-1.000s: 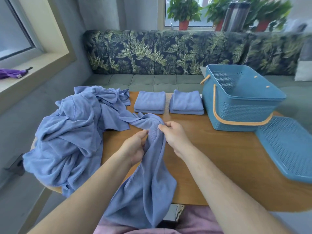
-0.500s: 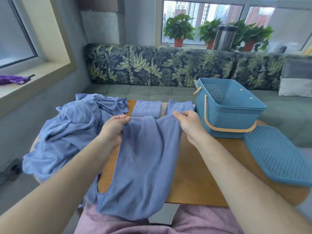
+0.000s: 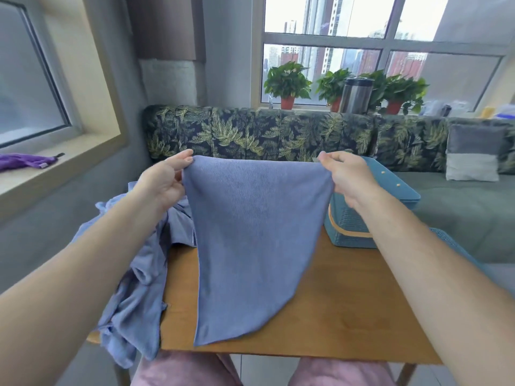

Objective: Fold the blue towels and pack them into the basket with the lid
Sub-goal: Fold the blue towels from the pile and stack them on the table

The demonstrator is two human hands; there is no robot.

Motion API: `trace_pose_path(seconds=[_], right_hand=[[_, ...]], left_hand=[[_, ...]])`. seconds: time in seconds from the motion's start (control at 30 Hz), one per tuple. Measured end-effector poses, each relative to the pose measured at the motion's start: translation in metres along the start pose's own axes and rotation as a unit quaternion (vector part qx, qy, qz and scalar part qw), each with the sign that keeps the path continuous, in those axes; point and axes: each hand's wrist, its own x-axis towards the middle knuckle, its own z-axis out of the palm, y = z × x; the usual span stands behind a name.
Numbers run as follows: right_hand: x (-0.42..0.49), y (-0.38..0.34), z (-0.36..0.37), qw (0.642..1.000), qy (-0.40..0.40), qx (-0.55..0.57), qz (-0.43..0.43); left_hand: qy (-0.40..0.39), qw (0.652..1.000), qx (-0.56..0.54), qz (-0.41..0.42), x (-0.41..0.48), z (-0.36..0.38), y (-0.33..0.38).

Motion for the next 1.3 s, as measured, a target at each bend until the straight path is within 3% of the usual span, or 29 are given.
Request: trace_pose_path(seconds=[0.1,0.2,0.4,0.5,0.57,0.67,0.77,0.83,0.93,1.0,1.1,1.3], right_hand=[[-0.011,-0.025,-0.016,0.991,-0.11,0.068,0.023],[-0.029,-0.048,-0.038,0.976,-0.19,0.108,-0.012],[-0.06,-0.074,-0.072,0.969,-0.167,0.156,-0.094],[-0.06,-0.071,-0.077,0.983,-0.129,0.088,-0.094],[-0.056,-0.064,-0.076,0.992,-0.09,0.019,-0.088],[-0.045,-0.051,-0.073,0.996,-0.043,-0.021,-0.073],[-0.035,-0.042,-0.069,0.999,-0.043,0.019,-0.028],[-0.031,-0.039,-0.066,0.995,-0.068,0.075,0.007],[-0.025,-0.037,-0.063,0.985,-0.109,0.133,0.026],[-0.023,-0.035,-0.06,0.986,-0.118,0.117,0.021],[-0.024,-0.033,-0.054,0.996,-0.086,0.008,-0.016],[-0.039,-0.032,-0.061,0.978,-0.066,-0.176,-0.091]], left_hand=[[-0.015,0.999,-0.006,0.03,-0.012,0.006,0.013],[-0.057,0.993,0.026,0.097,-0.029,0.009,0.025],[-0.064,0.945,0.199,0.25,-0.047,0.002,0.034],[-0.037,0.899,0.332,0.285,-0.042,0.007,0.031],[-0.02,0.885,0.378,0.27,-0.039,0.014,0.026],[0.013,0.922,0.34,0.185,-0.03,0.023,0.018],[-0.061,0.984,0.16,0.052,-0.021,0.028,0.02],[-0.09,0.991,0.094,0.033,-0.015,0.028,0.02],[-0.093,0.985,0.126,0.067,-0.014,0.03,0.02],[-0.045,0.971,0.207,0.112,-0.01,0.028,0.02],[0.028,0.921,0.339,0.189,-0.007,0.024,0.021],[0.028,0.829,0.474,0.296,-0.023,0.02,0.024]])
